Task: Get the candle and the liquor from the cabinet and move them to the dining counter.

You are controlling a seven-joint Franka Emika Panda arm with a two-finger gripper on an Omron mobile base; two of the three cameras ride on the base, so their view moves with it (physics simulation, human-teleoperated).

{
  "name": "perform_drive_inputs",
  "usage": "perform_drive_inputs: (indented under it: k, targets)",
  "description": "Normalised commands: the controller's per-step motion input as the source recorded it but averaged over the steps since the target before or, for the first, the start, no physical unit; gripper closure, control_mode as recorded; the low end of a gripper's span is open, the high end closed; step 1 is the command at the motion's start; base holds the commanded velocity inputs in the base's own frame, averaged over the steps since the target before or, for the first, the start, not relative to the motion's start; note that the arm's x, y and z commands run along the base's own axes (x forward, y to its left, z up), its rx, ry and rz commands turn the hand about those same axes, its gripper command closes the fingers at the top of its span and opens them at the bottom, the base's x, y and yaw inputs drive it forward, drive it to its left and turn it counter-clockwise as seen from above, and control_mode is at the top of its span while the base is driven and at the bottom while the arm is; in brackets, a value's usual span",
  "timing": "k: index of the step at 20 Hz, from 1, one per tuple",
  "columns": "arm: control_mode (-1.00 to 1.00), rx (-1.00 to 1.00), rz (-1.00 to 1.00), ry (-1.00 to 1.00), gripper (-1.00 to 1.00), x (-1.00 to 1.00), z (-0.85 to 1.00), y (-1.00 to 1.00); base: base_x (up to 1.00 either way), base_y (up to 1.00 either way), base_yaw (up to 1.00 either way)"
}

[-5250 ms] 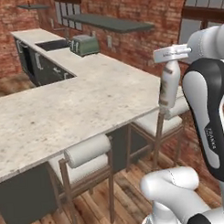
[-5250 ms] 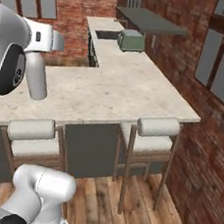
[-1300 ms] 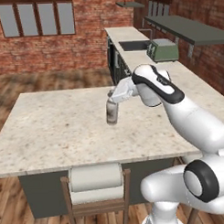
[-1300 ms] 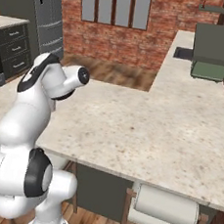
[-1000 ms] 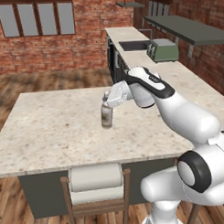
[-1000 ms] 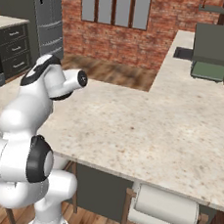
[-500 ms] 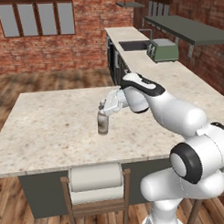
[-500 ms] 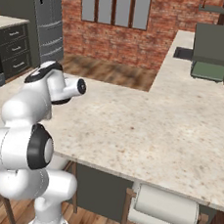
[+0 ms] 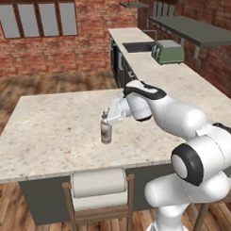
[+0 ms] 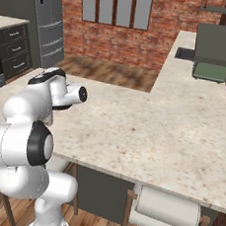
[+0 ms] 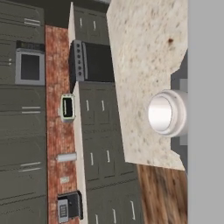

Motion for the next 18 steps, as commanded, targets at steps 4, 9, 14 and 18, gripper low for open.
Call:
perform_drive_inputs:
  k: [4,9,14,18]
  targets:
    - [-1.00,0.00,0.00,0.00,1.00,0.09,-0.14,0.00,0.00,0.00,0.00]
    - [-1.00,0.00,0.00,0.00,1.00,0.10,-0.19,0.00,0.00,0.00,0.00]
    - [-1.00,0.00,0.01,0.00,1.00,0.12,-0.32,0.01,0.00,0.00,0.00]
    - [-1.00,0.00,0.01,0.00,1.00,0.16,-0.29,0.03,0.00,0.00,0.00]
